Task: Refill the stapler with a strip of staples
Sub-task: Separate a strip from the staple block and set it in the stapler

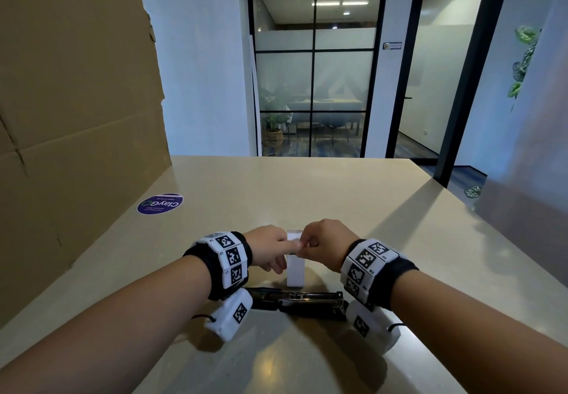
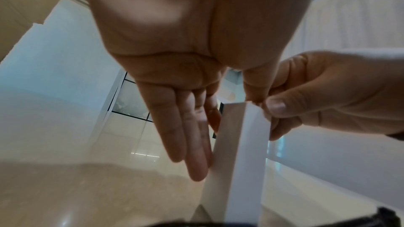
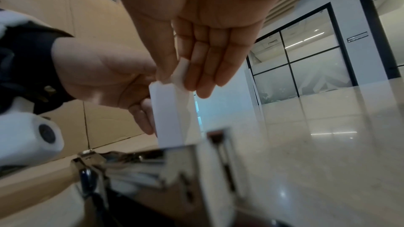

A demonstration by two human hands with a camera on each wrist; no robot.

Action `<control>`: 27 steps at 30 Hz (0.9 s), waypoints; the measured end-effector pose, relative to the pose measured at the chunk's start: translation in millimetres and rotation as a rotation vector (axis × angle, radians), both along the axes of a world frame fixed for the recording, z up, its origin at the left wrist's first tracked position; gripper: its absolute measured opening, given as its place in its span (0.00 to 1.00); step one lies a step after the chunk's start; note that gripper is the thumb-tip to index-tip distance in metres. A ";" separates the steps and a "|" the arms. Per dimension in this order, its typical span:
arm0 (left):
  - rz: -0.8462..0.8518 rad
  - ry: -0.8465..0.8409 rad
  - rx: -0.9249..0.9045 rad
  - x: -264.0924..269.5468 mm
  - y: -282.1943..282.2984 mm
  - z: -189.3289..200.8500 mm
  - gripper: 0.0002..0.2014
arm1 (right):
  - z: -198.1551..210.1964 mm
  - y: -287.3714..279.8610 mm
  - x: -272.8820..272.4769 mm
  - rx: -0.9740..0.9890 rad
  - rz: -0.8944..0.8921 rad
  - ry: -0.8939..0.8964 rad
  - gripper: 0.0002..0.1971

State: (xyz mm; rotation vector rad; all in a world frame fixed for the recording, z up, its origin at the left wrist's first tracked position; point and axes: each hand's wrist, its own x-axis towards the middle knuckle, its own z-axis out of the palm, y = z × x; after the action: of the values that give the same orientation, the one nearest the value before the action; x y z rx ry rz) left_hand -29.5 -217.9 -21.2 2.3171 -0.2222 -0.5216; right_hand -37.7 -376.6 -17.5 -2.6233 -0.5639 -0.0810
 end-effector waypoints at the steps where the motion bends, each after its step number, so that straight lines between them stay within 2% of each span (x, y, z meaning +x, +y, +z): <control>1: 0.003 -0.011 0.016 0.7 -1.5 -0.4 0.19 | 0.1 -0.4 0.5 0.012 -0.001 0.006 0.11; 7: 0.026 -0.054 0.067 1.5 -4.8 1.6 0.13 | 1.5 -2.4 0.7 0.029 -0.013 0.037 0.10; 11: 0.058 -0.112 0.084 -0.3 -6.3 5.1 0.17 | 3.4 1.2 -0.6 -0.041 0.003 0.027 0.11; 15: 0.040 -0.077 0.128 6.3 -12.0 10.7 0.09 | 3.7 2.3 0.4 -0.067 -0.012 0.032 0.12; 21: 0.035 -0.034 0.182 8.7 -16.8 23.1 0.16 | 4.7 2.4 0.3 -0.091 -0.013 0.034 0.14; 24: 0.056 -0.052 0.094 6.8 -10.8 24.4 0.15 | 3.4 -0.8 0.0 -0.046 -0.034 0.044 0.13; 27: 0.029 -0.073 -0.051 5.6 5.6 17.2 0.22 | 1.8 -5.1 0.5 0.040 -0.048 0.084 0.08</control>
State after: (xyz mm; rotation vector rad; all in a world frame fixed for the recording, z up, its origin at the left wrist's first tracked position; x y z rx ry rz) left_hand -23.9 -212.3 -4.1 2.2882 -0.2345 -0.4123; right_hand -37.2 -381.7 -15.7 -2.5884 -0.4655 0.0023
